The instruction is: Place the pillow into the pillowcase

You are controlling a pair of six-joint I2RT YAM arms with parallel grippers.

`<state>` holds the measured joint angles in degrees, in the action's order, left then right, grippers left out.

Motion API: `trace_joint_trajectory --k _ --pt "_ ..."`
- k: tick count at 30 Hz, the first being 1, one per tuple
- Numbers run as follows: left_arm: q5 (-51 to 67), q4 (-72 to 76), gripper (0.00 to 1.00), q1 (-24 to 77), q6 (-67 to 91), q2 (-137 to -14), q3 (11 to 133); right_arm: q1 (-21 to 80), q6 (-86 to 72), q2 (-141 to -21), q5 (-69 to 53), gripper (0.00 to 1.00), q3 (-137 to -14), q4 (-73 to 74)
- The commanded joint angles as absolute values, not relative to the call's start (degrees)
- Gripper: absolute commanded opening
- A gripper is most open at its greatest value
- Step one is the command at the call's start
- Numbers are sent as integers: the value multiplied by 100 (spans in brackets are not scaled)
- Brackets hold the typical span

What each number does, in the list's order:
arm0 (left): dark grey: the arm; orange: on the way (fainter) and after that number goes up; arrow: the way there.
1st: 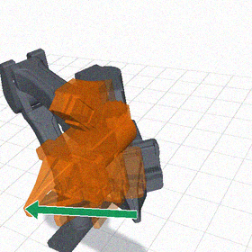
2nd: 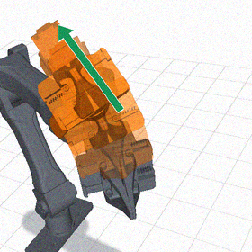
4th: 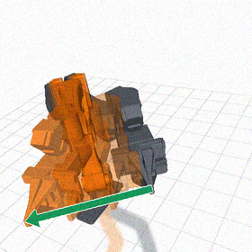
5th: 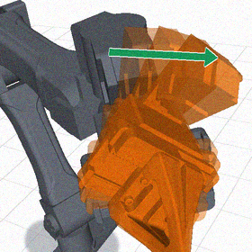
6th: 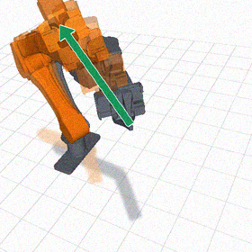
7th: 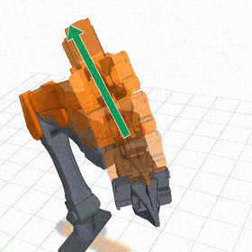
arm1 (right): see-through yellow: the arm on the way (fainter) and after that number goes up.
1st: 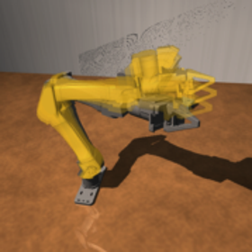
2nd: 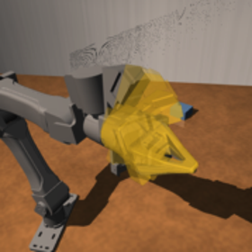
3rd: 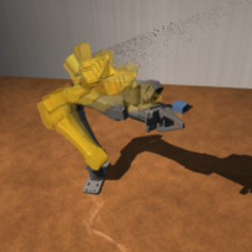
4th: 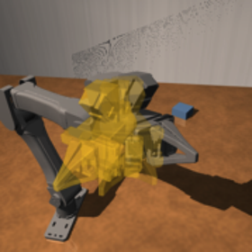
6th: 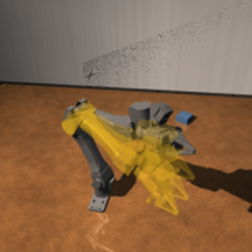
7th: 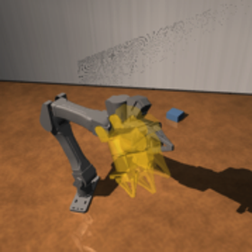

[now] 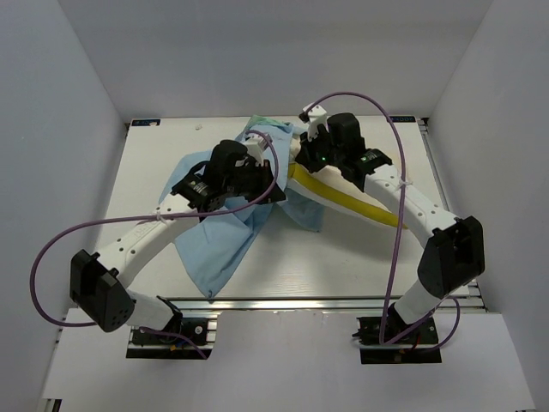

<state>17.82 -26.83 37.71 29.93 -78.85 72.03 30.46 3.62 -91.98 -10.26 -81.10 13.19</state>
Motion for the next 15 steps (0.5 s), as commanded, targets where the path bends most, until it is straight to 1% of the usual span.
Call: trace_joint_trajectory --k 1,4,7,15 --pt "2565 -2435 2 3841 3339 -8014 7890 3216 307 -9096 -1239 0 -8385 527" --pt "2873 -2329 2 3850 3612 -8147 8234 3602 325 -9246 -1187 0 -8000 501" --pt "3041 -2154 2 3885 3902 -8104 8428 3753 246 -9369 -1055 0 -7796 264" --pt "3339 -1785 2 3920 4666 -7787 8666 3744 44 -9800 -835 0 -8209 203"
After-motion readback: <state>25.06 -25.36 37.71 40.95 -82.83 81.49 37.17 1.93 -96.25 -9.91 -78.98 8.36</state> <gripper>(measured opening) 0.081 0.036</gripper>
